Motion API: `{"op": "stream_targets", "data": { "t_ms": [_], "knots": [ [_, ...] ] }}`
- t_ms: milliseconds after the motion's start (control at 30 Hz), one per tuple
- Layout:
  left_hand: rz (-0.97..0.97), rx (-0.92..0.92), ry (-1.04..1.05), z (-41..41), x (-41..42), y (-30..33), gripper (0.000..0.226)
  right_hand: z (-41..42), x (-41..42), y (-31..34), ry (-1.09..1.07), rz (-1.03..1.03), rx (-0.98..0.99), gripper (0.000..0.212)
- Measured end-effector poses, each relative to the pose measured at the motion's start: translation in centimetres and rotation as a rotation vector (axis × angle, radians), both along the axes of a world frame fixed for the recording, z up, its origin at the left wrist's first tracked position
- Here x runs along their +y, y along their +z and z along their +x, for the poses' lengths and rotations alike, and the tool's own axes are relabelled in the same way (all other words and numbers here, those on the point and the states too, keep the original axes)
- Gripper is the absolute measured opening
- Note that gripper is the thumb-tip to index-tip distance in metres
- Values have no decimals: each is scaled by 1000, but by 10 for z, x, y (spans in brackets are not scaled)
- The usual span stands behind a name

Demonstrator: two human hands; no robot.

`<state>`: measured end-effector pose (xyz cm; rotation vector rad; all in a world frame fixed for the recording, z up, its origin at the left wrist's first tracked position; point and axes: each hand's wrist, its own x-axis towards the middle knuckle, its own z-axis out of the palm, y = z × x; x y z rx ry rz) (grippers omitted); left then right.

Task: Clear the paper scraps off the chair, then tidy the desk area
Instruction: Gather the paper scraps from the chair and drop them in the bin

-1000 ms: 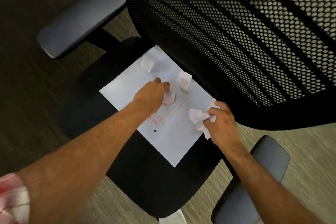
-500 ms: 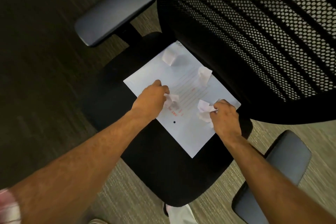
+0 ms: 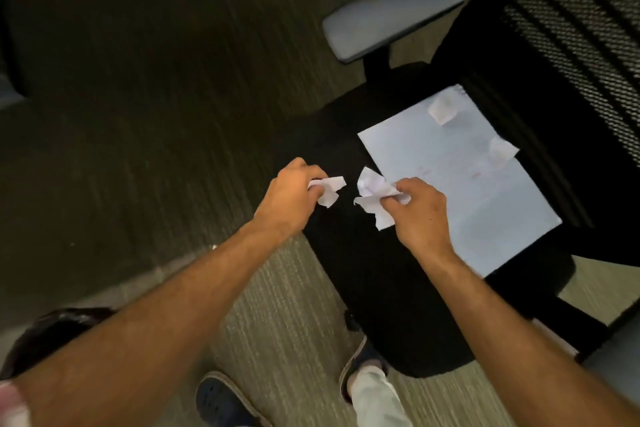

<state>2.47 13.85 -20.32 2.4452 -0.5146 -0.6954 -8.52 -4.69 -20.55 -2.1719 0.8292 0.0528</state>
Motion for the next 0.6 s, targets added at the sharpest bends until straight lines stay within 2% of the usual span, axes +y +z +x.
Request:
{"op": "stream_targets", "data": {
  "t_ms": [100,200,300,433,600],
  "knots": [
    [-19,-10,76,2,67,0,21,21,54,0,36,86,18,13],
    [1,-11,153,0,142,-2,23,37,111,0,86,203,50,7],
    [16,19,252,-7,218,-6,23,50,172,0,141,305,87,11],
    [0,68,406,-29,318,-16,21,61,264,-2,236,338,106,15],
    [-94,155,740,-69,430,-33,12,57,379,-22,355,413,198,4]
  ]
}}
